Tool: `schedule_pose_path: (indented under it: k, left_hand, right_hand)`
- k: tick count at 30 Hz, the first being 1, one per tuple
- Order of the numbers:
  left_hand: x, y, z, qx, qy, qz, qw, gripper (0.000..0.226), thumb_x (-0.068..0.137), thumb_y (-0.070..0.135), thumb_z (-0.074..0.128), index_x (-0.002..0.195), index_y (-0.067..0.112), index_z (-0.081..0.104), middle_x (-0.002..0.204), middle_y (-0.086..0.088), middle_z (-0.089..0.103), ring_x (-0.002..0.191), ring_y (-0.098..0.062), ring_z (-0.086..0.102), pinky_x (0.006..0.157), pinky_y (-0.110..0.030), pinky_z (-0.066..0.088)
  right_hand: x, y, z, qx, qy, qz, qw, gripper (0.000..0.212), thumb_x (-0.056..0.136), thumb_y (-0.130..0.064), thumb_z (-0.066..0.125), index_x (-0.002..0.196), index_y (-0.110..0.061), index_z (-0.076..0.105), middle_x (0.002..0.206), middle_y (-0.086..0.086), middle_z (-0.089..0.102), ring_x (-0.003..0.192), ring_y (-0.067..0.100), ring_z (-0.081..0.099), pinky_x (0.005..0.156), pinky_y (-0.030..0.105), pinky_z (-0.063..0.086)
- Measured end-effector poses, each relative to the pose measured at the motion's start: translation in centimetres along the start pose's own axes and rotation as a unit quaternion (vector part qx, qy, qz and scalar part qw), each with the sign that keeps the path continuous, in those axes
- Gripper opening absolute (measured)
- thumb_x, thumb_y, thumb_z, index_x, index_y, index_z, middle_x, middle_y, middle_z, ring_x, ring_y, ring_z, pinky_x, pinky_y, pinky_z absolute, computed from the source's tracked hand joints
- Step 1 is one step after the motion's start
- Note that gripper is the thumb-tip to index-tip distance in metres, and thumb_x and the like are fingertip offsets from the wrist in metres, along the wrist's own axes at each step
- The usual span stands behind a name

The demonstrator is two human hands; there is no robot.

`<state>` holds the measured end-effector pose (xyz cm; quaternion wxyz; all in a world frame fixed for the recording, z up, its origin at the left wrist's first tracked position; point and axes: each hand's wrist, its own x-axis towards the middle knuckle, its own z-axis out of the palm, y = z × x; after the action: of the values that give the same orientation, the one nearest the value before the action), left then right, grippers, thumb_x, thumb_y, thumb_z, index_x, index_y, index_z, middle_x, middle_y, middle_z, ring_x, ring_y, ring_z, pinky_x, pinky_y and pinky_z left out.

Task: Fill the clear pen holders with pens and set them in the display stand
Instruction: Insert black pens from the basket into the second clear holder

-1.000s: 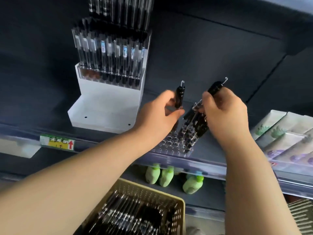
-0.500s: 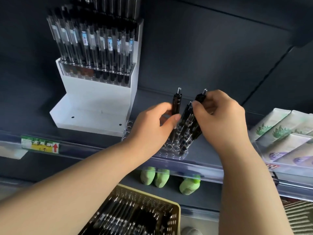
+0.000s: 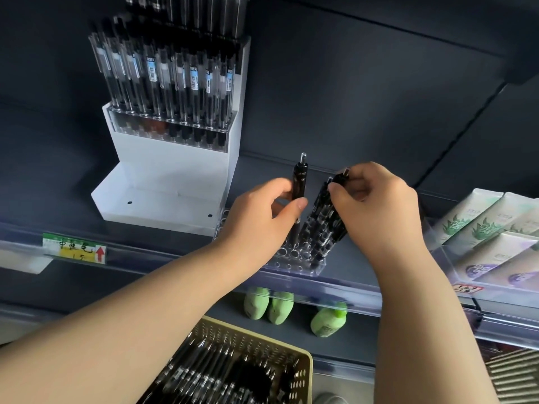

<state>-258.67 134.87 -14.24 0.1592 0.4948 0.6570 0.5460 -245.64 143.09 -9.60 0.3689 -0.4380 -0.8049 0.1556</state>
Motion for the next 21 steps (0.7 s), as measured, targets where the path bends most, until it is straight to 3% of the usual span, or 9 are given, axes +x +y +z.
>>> schedule_pose_path:
  k: [11,18,21]
  left_hand:
    - [0.12,0.16,0.05,0.005,-0.006,0.001,1.000,0.025,0.087,0.034,0.060,0.109,0.022,0.063,0.094,0.010,0.066,0.077,-0.005,0.062,0.075,-0.029,0.053]
    - [0.02,0.31,0.21,-0.001,-0.016,-0.004,1.000,0.029,0.086,0.034,0.061,0.111,0.020,0.062,0.096,0.007,0.067,0.080,-0.010,0.064,0.077,-0.037,0.053]
    - [-0.02,0.30,0.41,-0.007,-0.022,-0.009,1.000,0.032,0.085,0.033,0.062,0.112,0.017,0.062,0.098,0.003,0.067,0.082,-0.015,0.065,0.080,-0.038,0.052]
  right_hand:
    - [-0.01,0.10,0.14,-0.002,-0.006,-0.002,1.000,0.009,0.079,-0.029,0.068,0.086,-0.028,0.063,0.064,-0.024,0.056,0.066,0.002,0.057,0.060,0.015,0.041]
    - [-0.04,0.25,0.15,-0.002,-0.010,0.005,1.000,0.009,0.079,-0.023,0.068,0.083,-0.030,0.063,0.063,-0.025,0.057,0.068,-0.002,0.059,0.062,0.016,0.045]
    - [-0.02,0.15,0.20,-0.007,-0.001,0.002,1.000,0.010,0.079,-0.022,0.070,0.081,-0.030,0.065,0.062,-0.026,0.055,0.067,-0.003,0.059,0.060,0.008,0.041]
